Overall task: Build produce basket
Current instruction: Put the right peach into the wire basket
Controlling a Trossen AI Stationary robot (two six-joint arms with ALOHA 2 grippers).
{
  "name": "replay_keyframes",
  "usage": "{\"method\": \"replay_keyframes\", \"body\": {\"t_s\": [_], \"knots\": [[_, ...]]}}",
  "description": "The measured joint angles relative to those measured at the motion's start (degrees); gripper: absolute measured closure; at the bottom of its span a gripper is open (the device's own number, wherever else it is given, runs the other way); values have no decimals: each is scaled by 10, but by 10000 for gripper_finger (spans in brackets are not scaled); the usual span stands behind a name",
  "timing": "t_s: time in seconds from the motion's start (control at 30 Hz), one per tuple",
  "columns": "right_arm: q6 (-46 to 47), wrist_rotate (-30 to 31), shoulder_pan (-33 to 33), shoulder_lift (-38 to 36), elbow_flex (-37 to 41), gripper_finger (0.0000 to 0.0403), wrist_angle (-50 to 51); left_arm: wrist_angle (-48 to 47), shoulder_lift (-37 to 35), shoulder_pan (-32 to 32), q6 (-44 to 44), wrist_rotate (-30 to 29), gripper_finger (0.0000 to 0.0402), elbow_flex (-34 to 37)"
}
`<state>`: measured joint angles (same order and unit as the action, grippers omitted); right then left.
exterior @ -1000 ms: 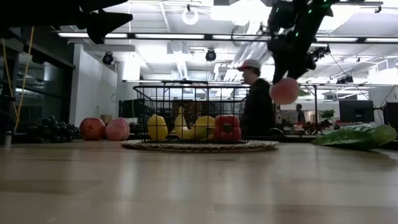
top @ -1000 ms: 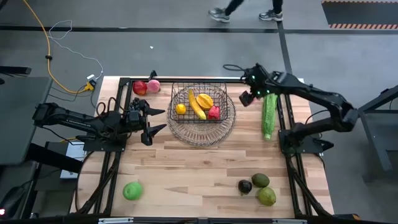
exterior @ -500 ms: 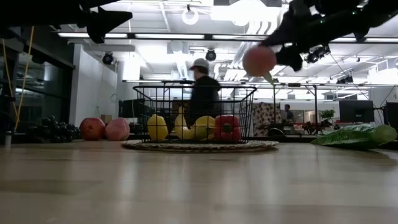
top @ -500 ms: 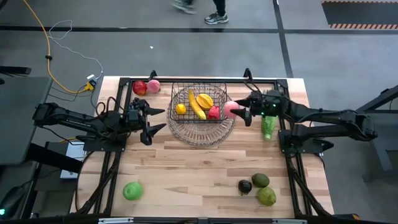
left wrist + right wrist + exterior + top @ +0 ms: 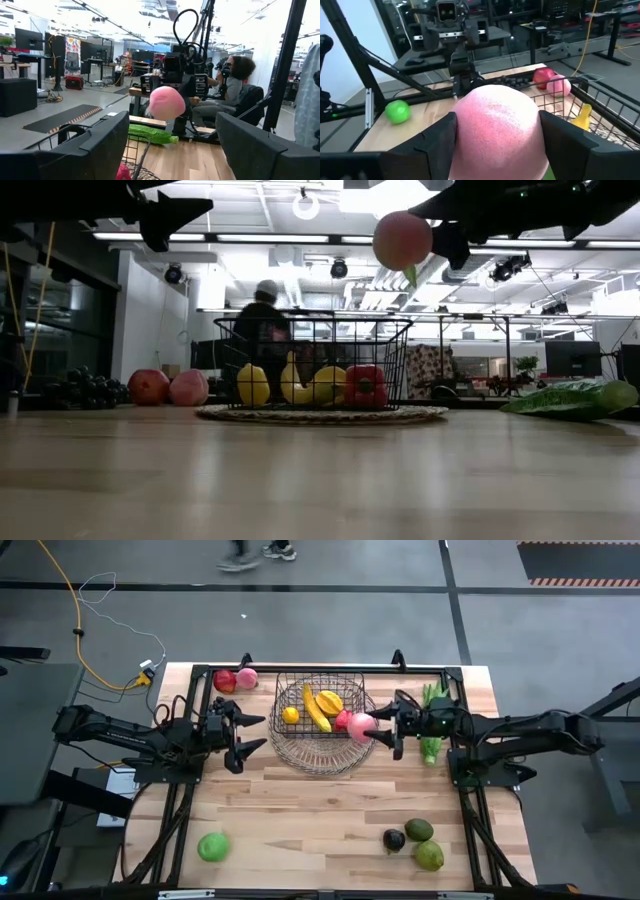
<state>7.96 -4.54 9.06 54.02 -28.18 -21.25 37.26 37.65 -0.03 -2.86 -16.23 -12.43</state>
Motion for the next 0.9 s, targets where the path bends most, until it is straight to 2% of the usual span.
{"method": "replay_keyframes", "body": {"t_s": [0.63,0.77,0.9], "knots": [[-1,8,-2,0,0,162,-9,-2,0,0,0,0,117,0],[1,28,-2,21,0,162,-54,-2,0,0,0,0,117,0],[-6,33,-2,84,0,162,-153,-1,0,0,0,0,117,0]]}}
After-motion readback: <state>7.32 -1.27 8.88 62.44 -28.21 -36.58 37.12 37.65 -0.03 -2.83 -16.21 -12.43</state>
